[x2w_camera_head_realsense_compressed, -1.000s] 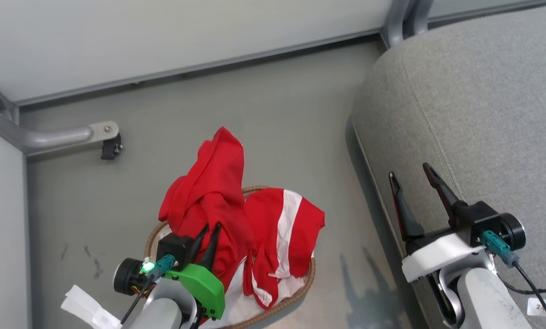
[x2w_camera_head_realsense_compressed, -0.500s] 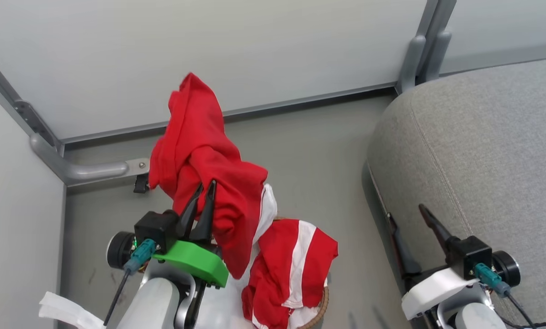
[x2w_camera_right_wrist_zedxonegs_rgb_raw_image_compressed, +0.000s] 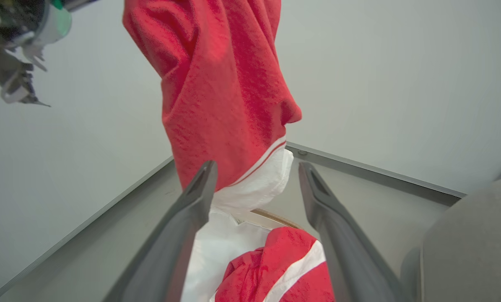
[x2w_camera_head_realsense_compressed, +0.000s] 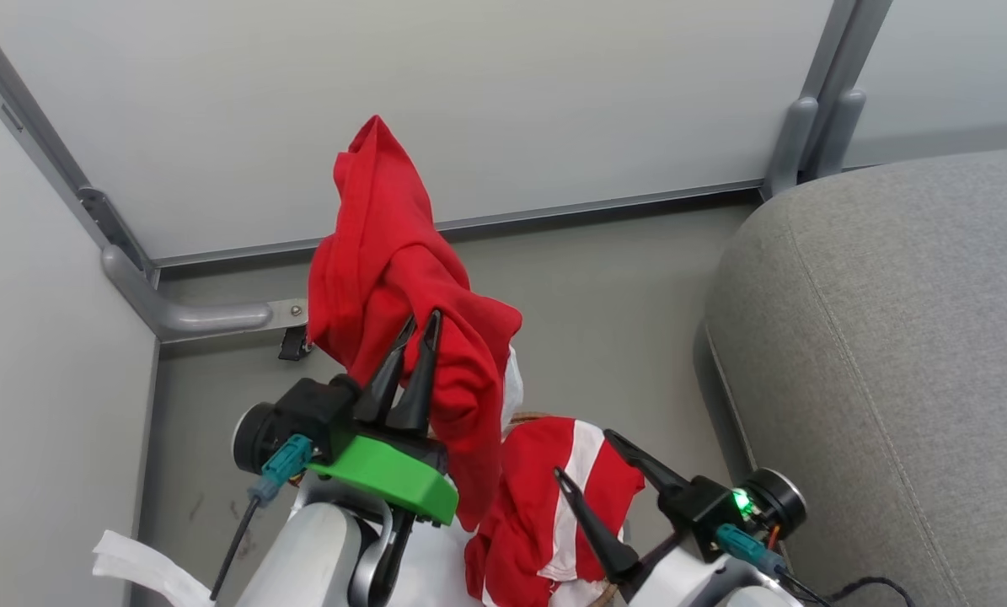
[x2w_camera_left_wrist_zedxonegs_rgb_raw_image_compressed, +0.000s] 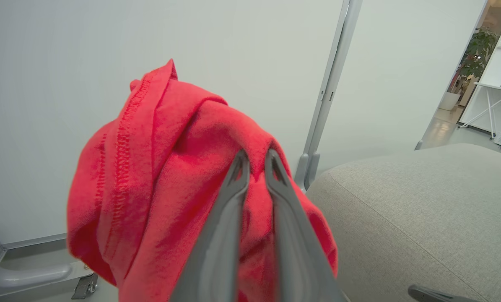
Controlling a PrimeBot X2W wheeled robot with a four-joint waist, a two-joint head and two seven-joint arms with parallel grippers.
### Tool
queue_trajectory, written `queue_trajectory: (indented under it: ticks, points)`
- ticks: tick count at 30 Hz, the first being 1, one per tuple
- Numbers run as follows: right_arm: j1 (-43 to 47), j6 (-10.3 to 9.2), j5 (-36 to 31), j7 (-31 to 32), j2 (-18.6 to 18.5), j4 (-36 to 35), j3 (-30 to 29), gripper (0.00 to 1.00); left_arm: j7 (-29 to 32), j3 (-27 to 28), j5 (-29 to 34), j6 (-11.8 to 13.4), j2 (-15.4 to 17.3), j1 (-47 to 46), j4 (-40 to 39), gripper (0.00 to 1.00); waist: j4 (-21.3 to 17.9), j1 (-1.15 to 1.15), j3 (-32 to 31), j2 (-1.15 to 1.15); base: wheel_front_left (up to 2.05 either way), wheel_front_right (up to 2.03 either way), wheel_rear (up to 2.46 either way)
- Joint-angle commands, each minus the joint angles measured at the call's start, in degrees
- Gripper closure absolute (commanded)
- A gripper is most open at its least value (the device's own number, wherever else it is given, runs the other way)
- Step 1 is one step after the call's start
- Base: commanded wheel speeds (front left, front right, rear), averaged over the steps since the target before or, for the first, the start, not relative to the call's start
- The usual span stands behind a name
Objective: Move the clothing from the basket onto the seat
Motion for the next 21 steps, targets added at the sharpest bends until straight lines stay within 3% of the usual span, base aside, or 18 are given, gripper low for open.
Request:
queue_trajectory:
  ticks: [1, 7, 18, 19, 20, 21]
  points:
    - [-1.5, -0.06, 1.0, -0.3, -0.2, 0.6, 1.6, 0.0, -0.1, -0.8, -0.2, -0.3, 0.1, -1.1, -0.4, 1.0, 0.8, 0.0, 0.2, 0.0, 0.0, 0.0, 0.0]
    - [-6.8, -0.06, 3.6, -0.3, -0.2, 3.5, 7.2, 0.0, -0.1, -4.6, -1.4, -0.2, 0.1, -2.1, -0.9, 1.0, 3.6, 0.0, 0.6, 0.0, 0.0, 0.0, 0.0]
    - [-13.6, -0.06, 5.8, -0.3, -0.2, 11.0, 9.5, 0.0, -0.1, -11.3, -4.2, 0.1, 0.1, -4.2, -1.6, 1.0, 8.5, 0.0, 1.3, 0.0, 0.0, 0.0, 0.0]
    - [-13.9, -0.06, 6.2, -0.3, -0.2, 11.6, 9.8, 0.54, -0.1, -11.9, -4.4, 0.2, 0.1, -4.3, -1.7, 1.0, 8.8, 0.0, 1.3, 0.0, 0.0, 0.0, 0.0]
    - [-14.2, -0.06, 7.0, -0.3, -0.2, 12.0, 10.0, 1.0, -0.1, -12.5, -4.8, 0.2, 0.1, -4.4, -1.7, 1.0, 9.2, 0.0, 1.4, 0.0, 0.0, 0.0, 0.0]
    - [-14.6, -0.06, 7.5, -0.3, -0.2, 12.1, 9.9, 1.0, -0.1, -12.9, -5.0, 0.3, 0.1, -4.6, -1.7, 1.0, 9.4, 0.0, 1.4, 0.0, 0.0, 0.0, 0.0]
